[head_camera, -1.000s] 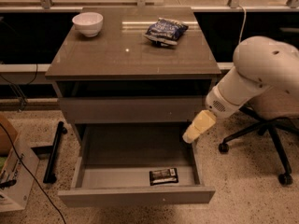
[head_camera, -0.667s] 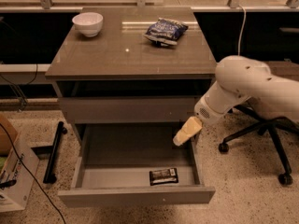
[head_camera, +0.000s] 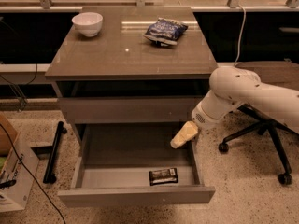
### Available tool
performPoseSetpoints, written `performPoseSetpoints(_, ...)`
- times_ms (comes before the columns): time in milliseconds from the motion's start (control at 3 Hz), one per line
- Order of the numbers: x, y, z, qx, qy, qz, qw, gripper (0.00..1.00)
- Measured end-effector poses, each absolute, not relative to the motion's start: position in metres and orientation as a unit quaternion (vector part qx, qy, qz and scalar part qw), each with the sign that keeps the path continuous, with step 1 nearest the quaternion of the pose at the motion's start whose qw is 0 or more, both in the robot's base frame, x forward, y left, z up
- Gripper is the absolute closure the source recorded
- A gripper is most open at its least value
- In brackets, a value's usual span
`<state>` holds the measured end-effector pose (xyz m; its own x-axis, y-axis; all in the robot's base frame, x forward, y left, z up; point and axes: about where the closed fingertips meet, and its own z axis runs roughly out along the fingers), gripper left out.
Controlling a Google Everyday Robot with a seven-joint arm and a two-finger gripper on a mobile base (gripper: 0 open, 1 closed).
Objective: Pick rxbar chocolate from middle drawer and place on counter
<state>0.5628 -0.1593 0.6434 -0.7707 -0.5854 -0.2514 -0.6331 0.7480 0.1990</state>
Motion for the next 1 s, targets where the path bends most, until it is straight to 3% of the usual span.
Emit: performPoseSetpoints(1000,0.573,-0.154,0.529,-0.203,0.967,0.156,0.004,0.0)
